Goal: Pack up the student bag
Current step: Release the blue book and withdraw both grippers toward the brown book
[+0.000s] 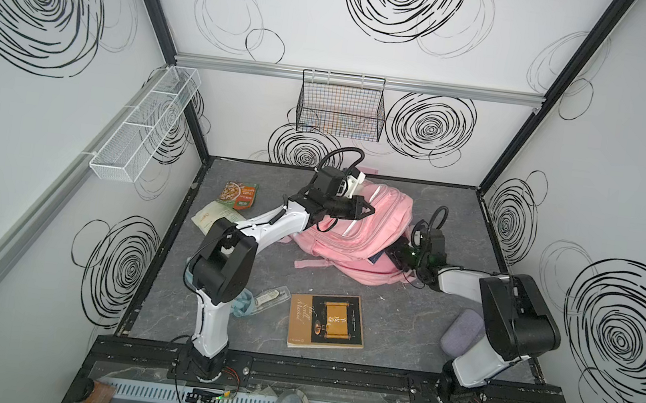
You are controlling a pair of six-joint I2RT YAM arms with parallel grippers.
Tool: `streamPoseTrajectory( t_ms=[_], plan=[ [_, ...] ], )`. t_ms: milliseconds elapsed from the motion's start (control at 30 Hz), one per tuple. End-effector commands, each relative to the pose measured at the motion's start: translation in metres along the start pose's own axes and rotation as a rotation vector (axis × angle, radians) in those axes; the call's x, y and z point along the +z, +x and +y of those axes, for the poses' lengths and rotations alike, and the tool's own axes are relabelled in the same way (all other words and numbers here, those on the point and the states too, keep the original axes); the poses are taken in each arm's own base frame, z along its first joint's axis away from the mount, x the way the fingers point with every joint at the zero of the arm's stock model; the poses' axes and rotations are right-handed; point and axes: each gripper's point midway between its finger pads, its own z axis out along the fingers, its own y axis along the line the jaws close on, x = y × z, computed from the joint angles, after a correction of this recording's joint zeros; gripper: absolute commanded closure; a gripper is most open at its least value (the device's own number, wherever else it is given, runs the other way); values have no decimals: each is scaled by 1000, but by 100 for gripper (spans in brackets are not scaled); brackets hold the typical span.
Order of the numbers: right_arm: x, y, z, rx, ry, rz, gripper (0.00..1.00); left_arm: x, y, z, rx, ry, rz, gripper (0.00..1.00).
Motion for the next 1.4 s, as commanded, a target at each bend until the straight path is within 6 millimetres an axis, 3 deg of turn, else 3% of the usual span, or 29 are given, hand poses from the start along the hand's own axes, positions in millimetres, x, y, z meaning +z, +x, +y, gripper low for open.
streamPoseTrajectory(
  t_ms=[0,100,333,467,600,767,967,1033,1133,1267,1367],
  plan=[
    [-27,3,4,-36,-14,-12,42,-14,-46,-36,123,84,-141,89],
    [-54,5,-11,-75,63,-38,37,-18,-51,-39,128,77,-161,79],
    [-105,28,-35,-141,166,-40,36,-40,-64,-59,168,51,-213,71],
    [-124,46,-26,-158,123,-31,36,-65,-67,-71,197,15,-250,68],
    [-144,58,-6,-210,88,-47,36,-97,-51,-75,220,-47,-277,63],
    [-158,77,21,-297,67,-25,37,-140,-6,-58,226,-179,-257,58],
    [-149,120,32,-374,91,127,37,-176,81,-21,128,-241,-155,59],
    [-146,134,30,-396,115,159,37,-183,112,-4,71,-274,-123,52],
    [-138,154,23,-414,131,201,36,-190,154,20,-39,-313,-79,52],
    [-122,173,-3,-398,150,258,36,-196,193,43,-155,-375,-28,51],
    [-113,179,-11,-374,155,287,35,-203,215,58,-201,-433,2,46]
  ],
)
